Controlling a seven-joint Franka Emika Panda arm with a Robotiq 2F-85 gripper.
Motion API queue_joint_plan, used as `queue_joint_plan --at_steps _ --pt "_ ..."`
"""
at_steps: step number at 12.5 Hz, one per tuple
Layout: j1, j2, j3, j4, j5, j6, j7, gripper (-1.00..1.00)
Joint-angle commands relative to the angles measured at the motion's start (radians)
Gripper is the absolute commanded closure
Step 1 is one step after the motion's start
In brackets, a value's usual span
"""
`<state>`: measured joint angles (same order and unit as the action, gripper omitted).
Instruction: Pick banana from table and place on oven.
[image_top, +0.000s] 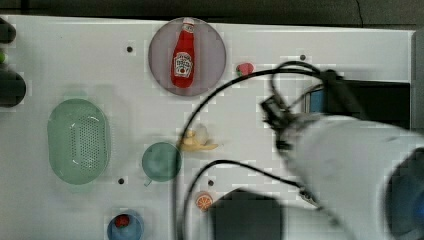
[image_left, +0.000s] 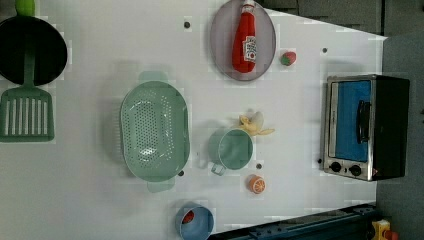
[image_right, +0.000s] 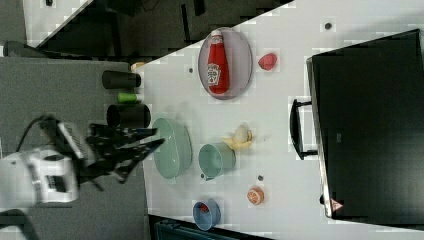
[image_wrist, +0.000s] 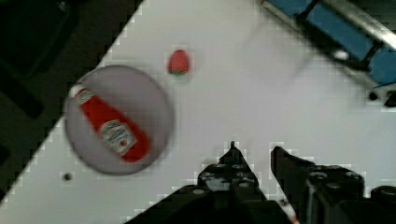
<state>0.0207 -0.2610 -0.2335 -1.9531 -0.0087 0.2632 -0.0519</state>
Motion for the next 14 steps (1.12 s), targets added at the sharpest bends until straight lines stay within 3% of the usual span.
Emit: queue_joint_plan --at_steps 1,7,12,13,14 --pt "-0.03 0.082 -0.115 -0.03 -0.021 -0.018 -0.237 0.51" --pt "-0.035 0.278 -0.367 -0.029 -0.021 0.264 -0.716 0.51" --pt "-0.038 0.429 -0.453 -0.026 -0.016 0.382 -0.912 0.51" --pt "-0.038 0.441 -0.455 -0.026 -0.016 0.382 -0.916 0.45" --pt "-0.039 0.445 -0.455 -0.026 -0.016 0.384 -0.916 0.26"
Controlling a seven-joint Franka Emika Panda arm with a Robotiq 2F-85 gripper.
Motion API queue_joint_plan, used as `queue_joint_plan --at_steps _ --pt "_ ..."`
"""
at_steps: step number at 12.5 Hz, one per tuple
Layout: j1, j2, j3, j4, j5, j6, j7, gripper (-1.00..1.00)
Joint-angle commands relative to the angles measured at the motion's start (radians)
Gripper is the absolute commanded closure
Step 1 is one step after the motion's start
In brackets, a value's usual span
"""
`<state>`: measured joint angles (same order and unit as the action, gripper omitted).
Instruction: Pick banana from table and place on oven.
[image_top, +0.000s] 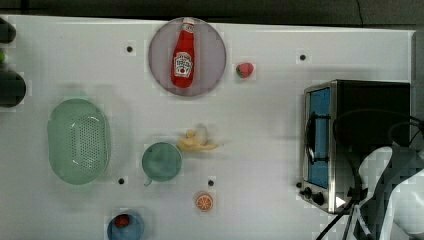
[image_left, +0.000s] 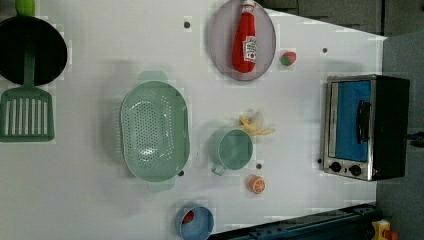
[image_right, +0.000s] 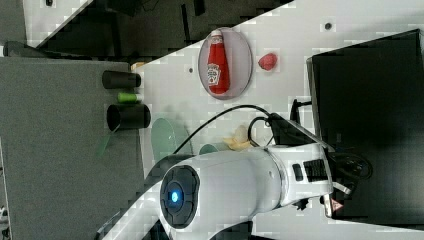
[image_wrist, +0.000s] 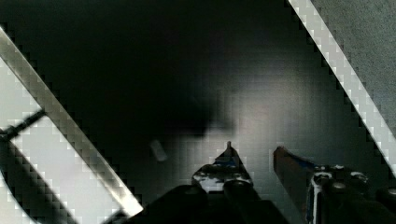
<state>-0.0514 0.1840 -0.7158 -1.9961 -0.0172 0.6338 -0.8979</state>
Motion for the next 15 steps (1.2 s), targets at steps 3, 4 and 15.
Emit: queue_joint_plan --at_steps 3,4,15 --pt "0.033 -0.003 0.027 0.017 -0.007 0.015 -0.071 -0.41" --pt "0.033 -0.003 0.028 0.018 -0.007 0.018 -0.071 -0.64" --pt "0.094 -0.202 0.175 0.265 -0.014 -0.392 0.132 -1.0"
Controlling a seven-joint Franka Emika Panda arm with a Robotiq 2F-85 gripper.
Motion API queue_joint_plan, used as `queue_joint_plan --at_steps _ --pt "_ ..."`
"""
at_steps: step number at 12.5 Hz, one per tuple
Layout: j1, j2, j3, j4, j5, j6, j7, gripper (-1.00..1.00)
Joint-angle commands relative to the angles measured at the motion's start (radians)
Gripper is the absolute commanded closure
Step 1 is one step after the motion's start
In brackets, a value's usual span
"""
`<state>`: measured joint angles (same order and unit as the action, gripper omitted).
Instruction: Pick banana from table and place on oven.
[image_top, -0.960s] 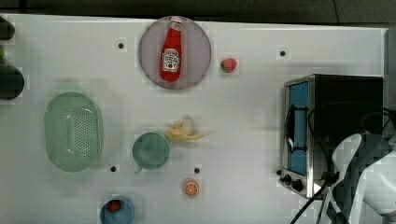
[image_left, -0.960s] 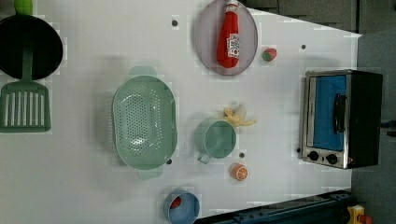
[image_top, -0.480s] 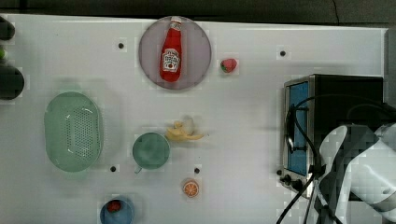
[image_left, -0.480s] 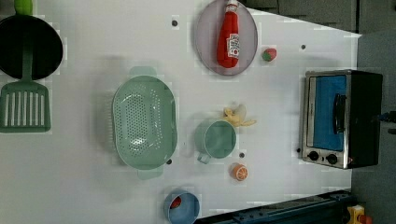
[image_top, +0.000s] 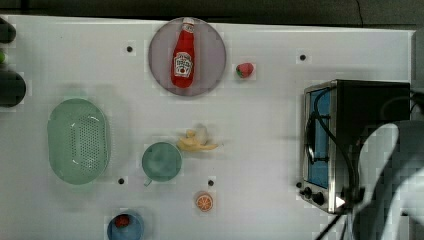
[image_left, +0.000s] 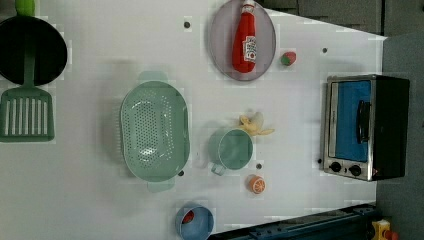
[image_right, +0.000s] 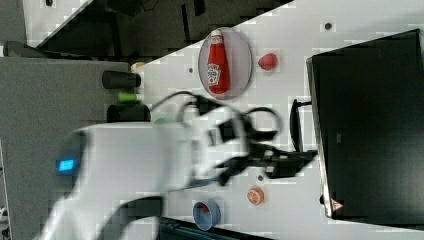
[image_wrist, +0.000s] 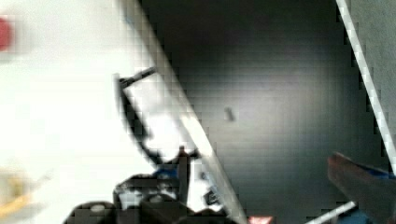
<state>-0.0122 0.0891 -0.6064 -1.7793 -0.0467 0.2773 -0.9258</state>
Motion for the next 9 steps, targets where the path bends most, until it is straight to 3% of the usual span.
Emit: queue_joint_plan --at_steps 1,5,9 --pt "0.057 -0.134 0.11 0.046 0.011 -0.064 0.269 -1.0" --pt "0.06 -0.195 0.315 0.042 -0.002 -0.21 0.7 -1.0" --pt "0.06 -0.225 0.446 0.041 -0.002 -0.24 0.957 -1.0"
